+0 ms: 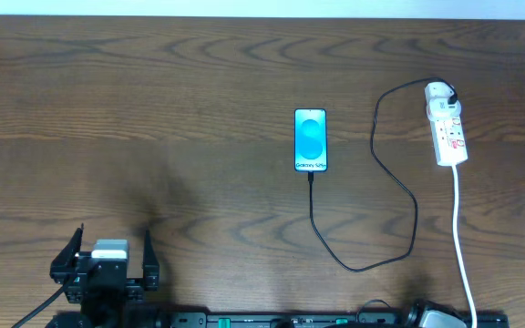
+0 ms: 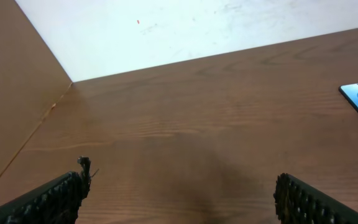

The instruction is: Plug charger to phone and switch on socket

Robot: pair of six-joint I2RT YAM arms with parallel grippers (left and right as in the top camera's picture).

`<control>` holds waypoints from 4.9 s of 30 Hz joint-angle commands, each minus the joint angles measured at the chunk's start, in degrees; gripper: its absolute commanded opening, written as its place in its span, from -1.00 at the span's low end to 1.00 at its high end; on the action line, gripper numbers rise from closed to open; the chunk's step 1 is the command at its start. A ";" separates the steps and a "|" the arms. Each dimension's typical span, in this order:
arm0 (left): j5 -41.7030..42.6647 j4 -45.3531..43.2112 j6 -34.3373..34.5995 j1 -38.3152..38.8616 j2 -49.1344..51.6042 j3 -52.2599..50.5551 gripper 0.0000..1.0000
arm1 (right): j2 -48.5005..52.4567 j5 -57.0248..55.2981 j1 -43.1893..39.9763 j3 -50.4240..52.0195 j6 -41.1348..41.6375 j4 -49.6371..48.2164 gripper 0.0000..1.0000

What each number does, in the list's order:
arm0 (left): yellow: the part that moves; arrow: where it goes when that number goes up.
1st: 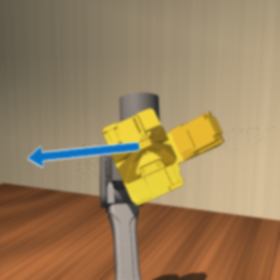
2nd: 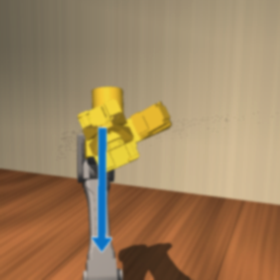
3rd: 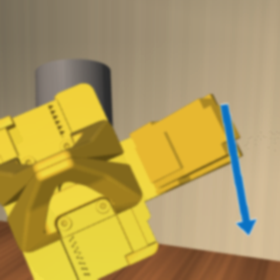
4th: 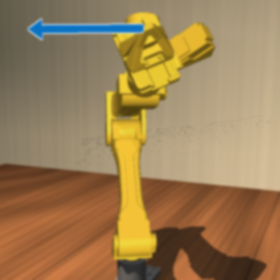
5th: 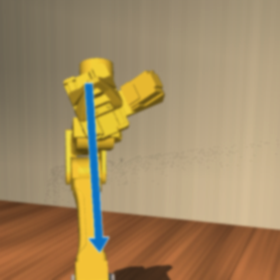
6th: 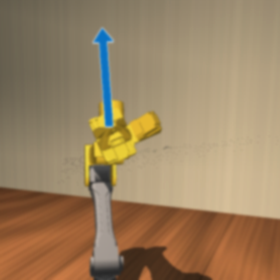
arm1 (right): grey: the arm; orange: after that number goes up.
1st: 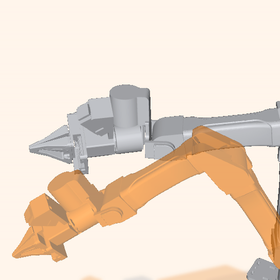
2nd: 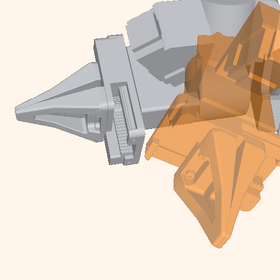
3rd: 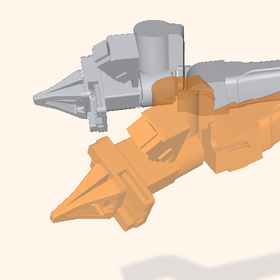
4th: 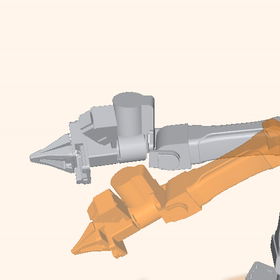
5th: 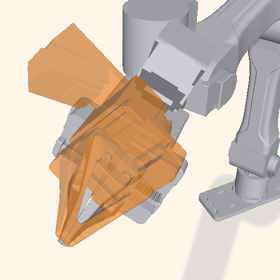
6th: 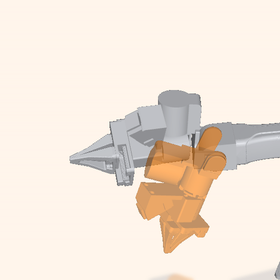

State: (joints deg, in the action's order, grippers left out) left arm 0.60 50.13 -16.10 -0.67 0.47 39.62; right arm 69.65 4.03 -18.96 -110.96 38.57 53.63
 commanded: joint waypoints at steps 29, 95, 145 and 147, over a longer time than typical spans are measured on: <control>0.46 -25.46 29.44 -0.24 -0.17 -13.46 0.95 | -10.29 2.36 -0.07 0.09 -2.84 4.04 -0.98; -4.66 -46.38 30.16 -0.28 -0.42 -39.39 0.95 | -18.82 3.48 10.64 0.85 -3.67 4.57 -0.98; 0.92 -46.14 13.11 -0.28 -0.17 -39.39 0.96 | -35.60 9.35 13.00 13.22 -17.40 -14.51 -0.98; 0.92 -46.14 13.11 -0.28 -0.17 -39.39 0.96 | -39.58 10.29 13.00 16.37 -19.65 -18.01 -0.98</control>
State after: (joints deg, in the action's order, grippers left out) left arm 1.41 1.93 -2.00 -0.67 0.69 1.32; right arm 34.41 11.03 -6.76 -97.80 23.68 37.82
